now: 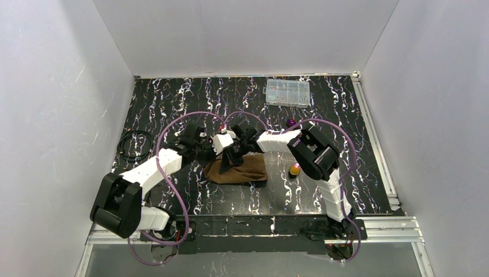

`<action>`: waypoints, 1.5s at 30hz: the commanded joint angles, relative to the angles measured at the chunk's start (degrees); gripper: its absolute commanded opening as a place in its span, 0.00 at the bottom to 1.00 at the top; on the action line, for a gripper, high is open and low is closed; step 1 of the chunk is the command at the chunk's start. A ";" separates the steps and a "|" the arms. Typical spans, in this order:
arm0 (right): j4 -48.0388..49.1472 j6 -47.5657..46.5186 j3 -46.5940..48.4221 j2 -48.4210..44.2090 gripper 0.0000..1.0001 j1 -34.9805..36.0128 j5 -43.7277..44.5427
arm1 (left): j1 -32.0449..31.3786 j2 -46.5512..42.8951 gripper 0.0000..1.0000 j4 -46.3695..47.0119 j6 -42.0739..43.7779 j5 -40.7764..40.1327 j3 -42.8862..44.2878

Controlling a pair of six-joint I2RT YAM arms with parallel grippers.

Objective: Fold the napkin into a case and place the utensils inside
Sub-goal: Stuff the top corner of the smaller-rectangle-folded napkin into the folded napkin.

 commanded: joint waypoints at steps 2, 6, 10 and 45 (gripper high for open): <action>-5.29 -1.86 2.31 2.04 0.01 0.20 3.41 | -0.16 -2.39 0.40 -2.43 -1.08 1.41 0.14; -4.91 -1.59 2.05 2.11 0.01 0.35 3.43 | -0.69 -2.33 0.60 -2.86 -1.92 0.69 -0.56; -4.68 -1.41 1.87 1.81 0.01 0.34 3.43 | -1.57 -1.97 0.40 -0.53 -1.59 -2.25 -2.63; 0.09 2.25 2.09 6.96 0.01 0.06 -1.43 | -3.75 -3.84 0.00 -2.65 3.13 0.53 -0.84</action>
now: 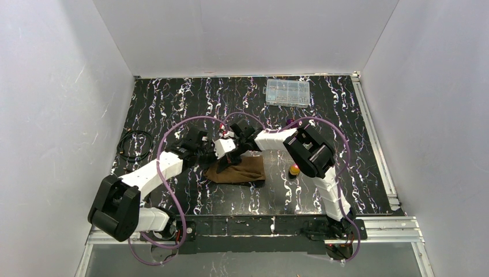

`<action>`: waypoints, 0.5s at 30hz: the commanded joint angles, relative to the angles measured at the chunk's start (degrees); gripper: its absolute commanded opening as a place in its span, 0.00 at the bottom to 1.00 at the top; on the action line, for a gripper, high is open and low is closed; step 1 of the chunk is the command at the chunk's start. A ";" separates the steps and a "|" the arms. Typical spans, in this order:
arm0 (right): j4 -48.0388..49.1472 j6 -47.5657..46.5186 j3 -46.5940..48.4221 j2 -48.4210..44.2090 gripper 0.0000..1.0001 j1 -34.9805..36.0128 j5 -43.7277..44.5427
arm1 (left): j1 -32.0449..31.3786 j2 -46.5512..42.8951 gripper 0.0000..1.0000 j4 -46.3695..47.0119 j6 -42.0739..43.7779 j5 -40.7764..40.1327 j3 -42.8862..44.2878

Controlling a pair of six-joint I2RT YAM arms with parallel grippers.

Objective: Fold the napkin into a case and place the utensils inside
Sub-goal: Stuff the top corner of the smaller-rectangle-folded napkin into the folded napkin.

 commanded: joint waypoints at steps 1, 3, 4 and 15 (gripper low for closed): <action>0.94 0.29 -1.63 3.11 0.01 0.23 2.31 | -1.25 -2.33 0.00 -2.92 3.25 3.88 0.20; 0.88 0.46 -0.95 2.86 0.01 0.20 2.00 | -1.97 -2.10 0.00 -2.81 5.34 3.92 -1.07; 0.51 0.44 -0.44 2.78 0.01 0.17 1.90 | -2.24 -1.96 0.00 -2.63 6.22 3.88 -1.69; 5.31 3.67 -0.69 1.89 0.01 -0.99 -0.85 | -4.13 0.21 0.00 -0.07 18.52 0.76 -8.47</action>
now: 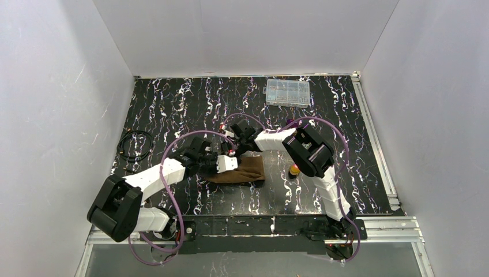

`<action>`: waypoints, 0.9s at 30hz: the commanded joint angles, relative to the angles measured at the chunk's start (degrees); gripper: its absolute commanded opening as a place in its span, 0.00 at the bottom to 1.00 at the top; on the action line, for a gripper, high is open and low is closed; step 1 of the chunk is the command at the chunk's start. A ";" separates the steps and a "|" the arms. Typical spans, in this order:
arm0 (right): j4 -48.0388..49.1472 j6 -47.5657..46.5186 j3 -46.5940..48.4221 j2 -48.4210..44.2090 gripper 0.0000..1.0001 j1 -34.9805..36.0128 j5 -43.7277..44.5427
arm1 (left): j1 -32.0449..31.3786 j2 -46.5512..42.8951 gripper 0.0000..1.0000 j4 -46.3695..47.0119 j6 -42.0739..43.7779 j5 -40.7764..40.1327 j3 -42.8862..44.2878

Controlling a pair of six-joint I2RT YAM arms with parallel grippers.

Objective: Fold the napkin into a case and place the utensils inside
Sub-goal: Stuff the top corner of the smaller-rectangle-folded napkin into the folded napkin.

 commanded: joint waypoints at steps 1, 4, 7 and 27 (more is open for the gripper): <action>2.76 0.54 -0.22 0.98 0.01 -0.67 1.17 | -0.61 0.81 0.00 -0.78 6.33 0.07 -3.44; 1.90 -0.96 -0.30 0.12 0.08 -1.45 0.80 | -1.04 1.03 0.00 0.07 8.89 -1.10 -4.94; 1.89 -3.03 -1.84 -2.46 0.32 -3.38 0.34 | -1.10 1.13 0.00 0.75 10.91 -2.28 -6.29; -16.43 -49.44 -19.85 -37.41 0.99 -11.94 12.57 | -3.99 -0.23 0.00 1.77 14.21 -3.88 -9.41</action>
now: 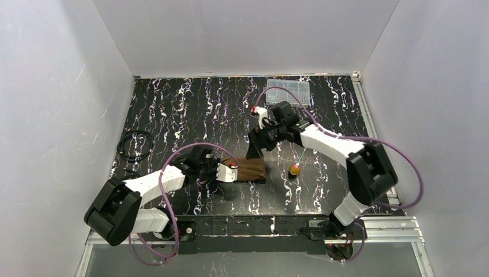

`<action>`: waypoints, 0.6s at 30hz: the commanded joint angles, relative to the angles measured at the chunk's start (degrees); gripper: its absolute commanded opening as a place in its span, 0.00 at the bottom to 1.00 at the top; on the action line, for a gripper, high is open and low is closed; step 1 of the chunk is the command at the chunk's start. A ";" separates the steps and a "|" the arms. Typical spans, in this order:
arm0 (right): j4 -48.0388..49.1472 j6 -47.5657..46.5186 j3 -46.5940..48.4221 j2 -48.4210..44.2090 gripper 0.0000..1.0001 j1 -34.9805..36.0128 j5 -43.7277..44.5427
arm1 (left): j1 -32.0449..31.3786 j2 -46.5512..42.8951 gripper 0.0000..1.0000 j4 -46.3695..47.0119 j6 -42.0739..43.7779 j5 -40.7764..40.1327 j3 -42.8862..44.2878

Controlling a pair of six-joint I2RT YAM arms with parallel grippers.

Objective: Fold the napkin into a case and place the utensils inside
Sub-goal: Stuff the top corner of the smaller-rectangle-folded napkin into the folded napkin.

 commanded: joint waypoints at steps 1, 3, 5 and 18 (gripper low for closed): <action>-6.40 -17.35 -3.59 -5.88 0.99 -0.01 0.63 | -1.00 1.56 0.00 -6.64 -1.05 2.20 -3.20; -10.97 -22.25 -2.97 -5.22 0.99 -0.03 -1.46 | -1.03 1.52 0.00 -6.61 -1.20 2.18 -3.29; -12.98 -24.21 -2.97 -4.14 0.99 0.04 -1.90 | -1.07 1.49 0.00 -6.51 -1.36 2.09 -3.29; -7.04 -24.45 -5.61 0.14 0.99 2.65 -7.26 | -1.12 1.27 0.00 -6.29 -2.09 1.56 -3.42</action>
